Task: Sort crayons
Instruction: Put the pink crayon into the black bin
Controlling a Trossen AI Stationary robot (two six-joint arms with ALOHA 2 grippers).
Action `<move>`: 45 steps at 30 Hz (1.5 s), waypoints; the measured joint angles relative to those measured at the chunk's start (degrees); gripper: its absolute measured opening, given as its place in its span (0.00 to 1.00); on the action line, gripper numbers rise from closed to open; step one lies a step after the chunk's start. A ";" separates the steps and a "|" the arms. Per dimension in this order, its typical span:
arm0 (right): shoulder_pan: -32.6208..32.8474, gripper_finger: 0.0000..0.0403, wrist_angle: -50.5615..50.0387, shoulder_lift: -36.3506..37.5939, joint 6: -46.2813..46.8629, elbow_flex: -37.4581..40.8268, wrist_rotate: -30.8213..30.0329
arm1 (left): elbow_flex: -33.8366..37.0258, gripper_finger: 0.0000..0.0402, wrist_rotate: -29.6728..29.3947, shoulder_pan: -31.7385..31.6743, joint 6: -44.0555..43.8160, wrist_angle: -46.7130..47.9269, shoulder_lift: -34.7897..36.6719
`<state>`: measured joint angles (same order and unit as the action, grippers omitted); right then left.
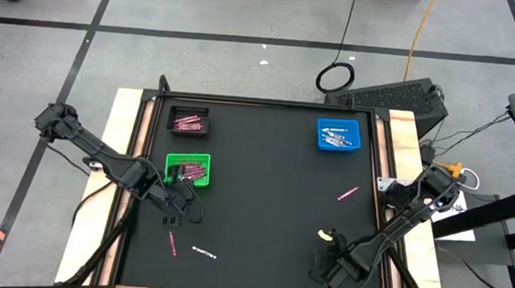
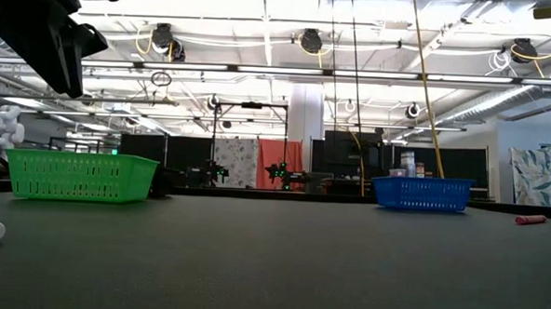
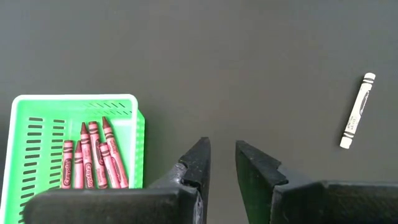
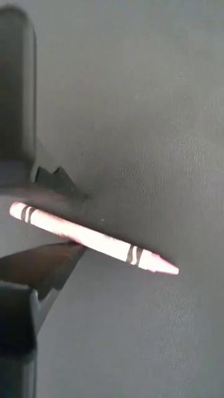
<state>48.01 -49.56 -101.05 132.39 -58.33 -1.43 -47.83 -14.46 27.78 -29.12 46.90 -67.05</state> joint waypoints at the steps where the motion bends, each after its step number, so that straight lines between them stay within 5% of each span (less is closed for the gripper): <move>1: 0.00 0.23 -0.01 -0.03 -0.08 0.10 0.00 | 0.00 0.19 0.00 0.01 0.00 -0.01 0.00; 8: 0.00 0.02 -1.23 -0.14 -1.50 0.16 0.05 | 0.00 0.19 0.00 -0.01 -0.11 -0.07 0.00; 21: 0.24 0.01 -4.05 -0.32 -5.77 -1.97 -5.03 | 0.00 0.19 -1.61 0.01 -0.50 -0.13 0.00; 37: -1.53 0.01 -7.22 -0.47 -17.34 -8.20 -34.72 | 0.04 0.19 -5.87 -0.01 1.38 -20.15 -1.53; 45: -5.83 0.01 -0.85 -0.43 -33.93 -11.45 -45.28 | 0.02 0.19 -7.05 -3.42 5.77 -32.30 -8.65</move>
<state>42.18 -50.41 -101.47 98.46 -69.79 -46.71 -47.81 -21.51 24.36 -23.36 14.61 -75.70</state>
